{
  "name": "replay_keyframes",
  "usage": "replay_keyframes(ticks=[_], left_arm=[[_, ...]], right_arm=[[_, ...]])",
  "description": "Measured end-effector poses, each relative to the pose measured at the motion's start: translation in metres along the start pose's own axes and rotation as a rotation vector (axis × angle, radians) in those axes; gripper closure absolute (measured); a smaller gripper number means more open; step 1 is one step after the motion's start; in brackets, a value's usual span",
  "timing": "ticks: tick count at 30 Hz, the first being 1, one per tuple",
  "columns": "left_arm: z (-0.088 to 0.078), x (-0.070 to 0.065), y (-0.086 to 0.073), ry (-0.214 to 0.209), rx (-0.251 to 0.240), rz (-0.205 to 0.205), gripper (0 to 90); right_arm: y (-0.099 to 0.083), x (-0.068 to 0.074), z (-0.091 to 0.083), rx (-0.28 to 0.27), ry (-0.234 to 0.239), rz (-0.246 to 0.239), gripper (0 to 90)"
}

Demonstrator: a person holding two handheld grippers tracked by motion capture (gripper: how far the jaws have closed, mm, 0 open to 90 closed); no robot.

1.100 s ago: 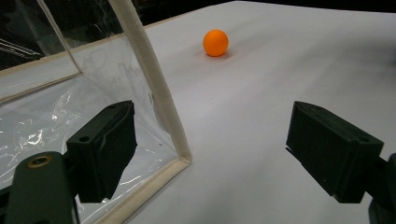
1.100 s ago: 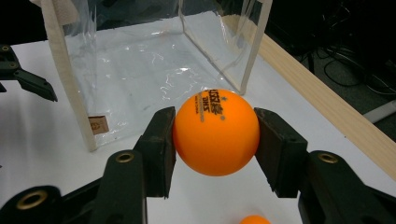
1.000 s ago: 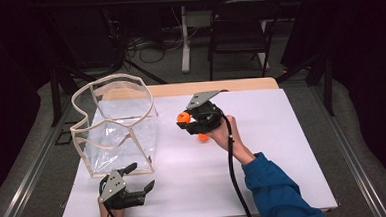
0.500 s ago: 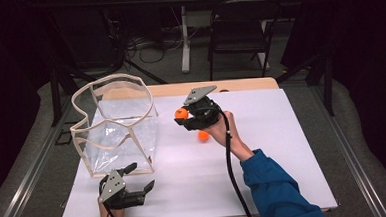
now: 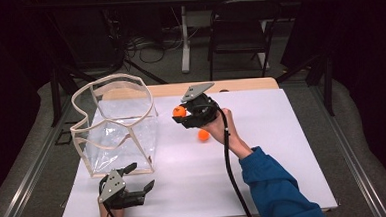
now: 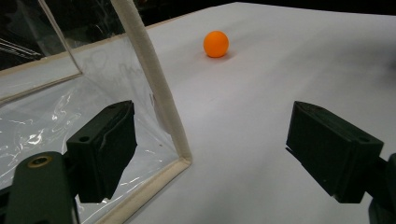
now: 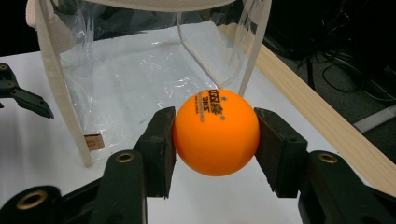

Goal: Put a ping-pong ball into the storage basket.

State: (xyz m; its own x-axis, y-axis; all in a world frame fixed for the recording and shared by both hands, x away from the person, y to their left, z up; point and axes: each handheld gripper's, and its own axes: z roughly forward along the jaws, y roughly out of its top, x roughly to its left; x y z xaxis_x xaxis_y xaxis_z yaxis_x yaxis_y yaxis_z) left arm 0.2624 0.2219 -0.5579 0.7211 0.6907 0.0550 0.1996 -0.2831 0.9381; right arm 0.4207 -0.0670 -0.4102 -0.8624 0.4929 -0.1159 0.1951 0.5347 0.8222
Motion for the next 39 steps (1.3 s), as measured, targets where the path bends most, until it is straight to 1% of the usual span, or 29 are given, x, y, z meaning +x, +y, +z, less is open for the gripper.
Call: replay_keyframes(ticks=[4, 7, 12, 14, 18, 20, 22, 29, 34, 39], left_arm=[[-0.001, 0.0, 0.0, -0.002, -0.004, 0.006, 15.9], [-0.001, 0.0, 0.0, 0.002, -0.004, -0.001, 15.9], [0.0, -0.001, 0.001, 0.003, 0.001, 0.006, 15.9], [0.0, -0.001, 0.001, 0.001, -0.002, 0.009, 15.9], [0.0, -0.001, 0.0, 0.001, -0.002, 0.004, 15.9], [0.0, -0.001, 0.001, -0.002, 0.003, 0.013, 15.9], [0.0, -0.001, 0.0, 0.0, 0.001, 0.009, 15.9], [0.0, -0.001, 0.001, -0.004, 0.0, 0.011, 15.9], [0.0, -0.001, 0.001, 0.0, -0.003, 0.008, 15.9], [0.0, -0.001, 0.001, -0.001, -0.003, 0.009, 15.9]], right_arm=[[0.002, 0.0, 0.0, 0.001, -0.001, 0.008, 50.9], [0.004, 0.001, 0.0, 0.004, -0.004, 0.002, 50.9], [0.007, 0.002, 0.001, -0.007, 0.006, 0.003, 50.9], [0.009, 0.002, 0.002, 0.003, 0.003, -0.002, 50.9], [0.016, 0.003, 0.003, -0.002, 0.005, -0.002, 50.9], [0.018, 0.004, 0.004, -0.004, 0.008, -0.008, 50.9], [0.021, 0.004, 0.006, -0.001, 0.008, -0.012, 50.9], [0.027, 0.004, 0.007, -0.005, 0.01, -0.012, 50.9], [0.029, 0.005, 0.009, -0.001, 0.013, -0.019, 50.9], [0.029, 0.003, 0.011, -0.003, 0.01, -0.011, 50.9]])
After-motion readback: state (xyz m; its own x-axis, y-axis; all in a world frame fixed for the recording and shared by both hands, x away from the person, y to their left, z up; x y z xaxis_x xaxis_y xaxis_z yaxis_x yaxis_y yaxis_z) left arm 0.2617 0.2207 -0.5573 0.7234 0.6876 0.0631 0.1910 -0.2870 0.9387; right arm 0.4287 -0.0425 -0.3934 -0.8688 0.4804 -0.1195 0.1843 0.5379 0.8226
